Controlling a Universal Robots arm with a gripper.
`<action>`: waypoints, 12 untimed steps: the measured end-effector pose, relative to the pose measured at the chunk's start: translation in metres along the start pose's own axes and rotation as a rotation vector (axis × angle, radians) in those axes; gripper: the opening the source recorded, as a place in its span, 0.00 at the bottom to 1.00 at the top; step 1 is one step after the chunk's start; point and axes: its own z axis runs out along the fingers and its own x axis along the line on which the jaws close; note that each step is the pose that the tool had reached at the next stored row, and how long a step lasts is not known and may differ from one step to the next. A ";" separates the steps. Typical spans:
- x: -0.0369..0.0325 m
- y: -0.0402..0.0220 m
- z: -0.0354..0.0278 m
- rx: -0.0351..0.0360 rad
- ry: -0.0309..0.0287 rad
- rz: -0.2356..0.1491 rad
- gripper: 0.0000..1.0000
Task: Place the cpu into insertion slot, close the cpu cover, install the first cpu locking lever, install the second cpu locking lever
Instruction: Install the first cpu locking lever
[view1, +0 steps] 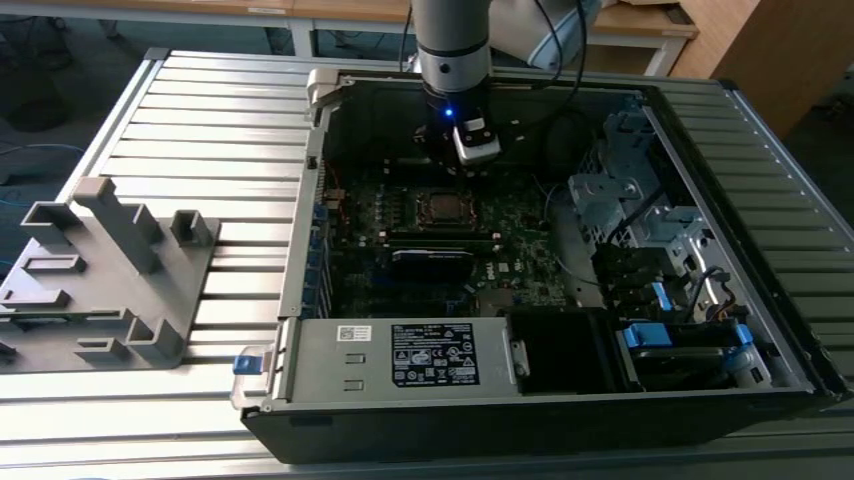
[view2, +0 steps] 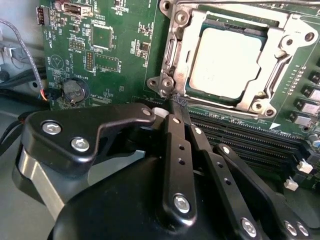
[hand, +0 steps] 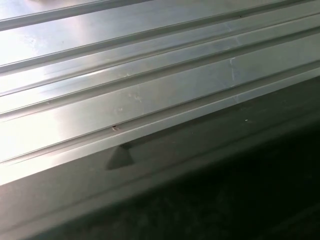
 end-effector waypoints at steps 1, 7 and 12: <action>0.0002 -0.0002 0.0001 -0.0001 -0.0001 0.000 0.11; 0.0007 -0.0014 0.0007 -0.0003 -0.0002 0.000 0.11; 0.0006 -0.0017 0.0009 -0.0001 -0.0001 0.000 0.11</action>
